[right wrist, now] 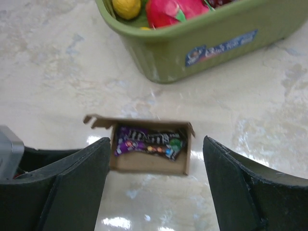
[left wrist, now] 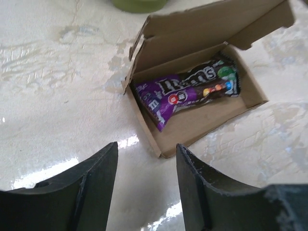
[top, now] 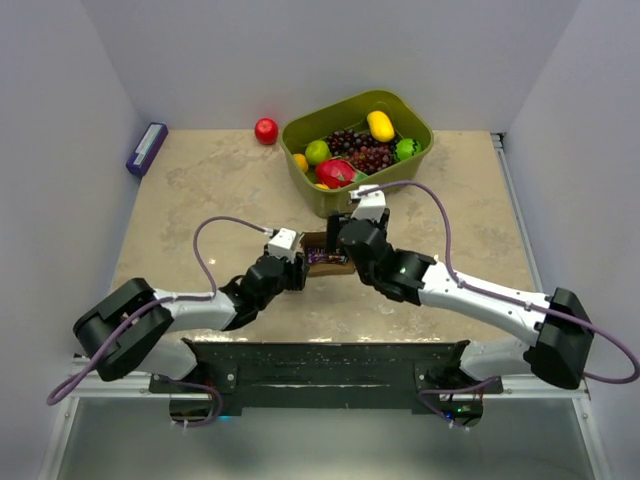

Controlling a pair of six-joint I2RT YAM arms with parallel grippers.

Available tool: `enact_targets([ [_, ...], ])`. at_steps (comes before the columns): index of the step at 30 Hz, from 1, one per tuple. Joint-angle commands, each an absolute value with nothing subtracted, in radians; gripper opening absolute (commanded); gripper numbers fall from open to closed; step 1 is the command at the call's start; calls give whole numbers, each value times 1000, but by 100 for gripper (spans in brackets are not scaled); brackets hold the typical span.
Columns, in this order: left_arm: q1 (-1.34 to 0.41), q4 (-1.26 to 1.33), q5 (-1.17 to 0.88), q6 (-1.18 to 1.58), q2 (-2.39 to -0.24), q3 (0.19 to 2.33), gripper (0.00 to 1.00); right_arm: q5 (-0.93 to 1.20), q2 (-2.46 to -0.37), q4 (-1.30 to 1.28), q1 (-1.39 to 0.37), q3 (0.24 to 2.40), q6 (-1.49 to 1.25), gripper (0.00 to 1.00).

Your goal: Fold the paper box

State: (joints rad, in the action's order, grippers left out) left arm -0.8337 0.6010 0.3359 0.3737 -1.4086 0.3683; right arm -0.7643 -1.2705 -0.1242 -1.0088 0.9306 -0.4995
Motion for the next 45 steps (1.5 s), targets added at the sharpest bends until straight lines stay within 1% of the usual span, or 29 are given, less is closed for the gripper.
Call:
enact_targets([
  [1,-839,536,305,360,-1333,423,59,-590,-1351,-120,-925,1046,-451,80],
  [4,-816,453,273,399,-1272,449,62,-453,-1383,-95,-826,1055,-425,80],
  [6,-796,424,206,438,-1212,456,62,-368,-1402,-110,-769,1069,-422,79],
  [11,-660,334,10,537,-1157,520,63,-299,-1456,-166,-703,1108,-452,78],
  [13,-628,330,-21,554,-1152,554,64,-278,-1468,-146,-690,1095,-483,78],
  [17,-588,311,-64,601,-1195,636,71,-212,-1502,-118,-644,1086,-550,77],
  [23,-502,337,-195,675,-1357,716,72,-112,-1549,-101,-609,1075,-624,77],
  [25,-495,363,-199,681,-1382,715,72,-104,-1543,-95,-604,1055,-640,77],
  [27,-492,385,-158,646,-1370,694,72,-117,-1533,-89,-597,1025,-655,77],
  [31,-489,420,-100,542,-1307,617,72,-143,-1418,-6,-581,919,-647,76],
  [35,-489,475,-136,457,-1249,523,72,-149,-1323,73,-581,818,-583,73],
  [39,-489,494,-166,397,-1243,468,70,-138,-1256,158,-581,729,-512,69],
  [43,-491,534,-205,353,-1265,462,68,-104,-1249,181,-581,718,-427,63],
  [45,-491,571,-204,345,-1290,462,68,-89,-1265,187,-581,724,-404,61],
])
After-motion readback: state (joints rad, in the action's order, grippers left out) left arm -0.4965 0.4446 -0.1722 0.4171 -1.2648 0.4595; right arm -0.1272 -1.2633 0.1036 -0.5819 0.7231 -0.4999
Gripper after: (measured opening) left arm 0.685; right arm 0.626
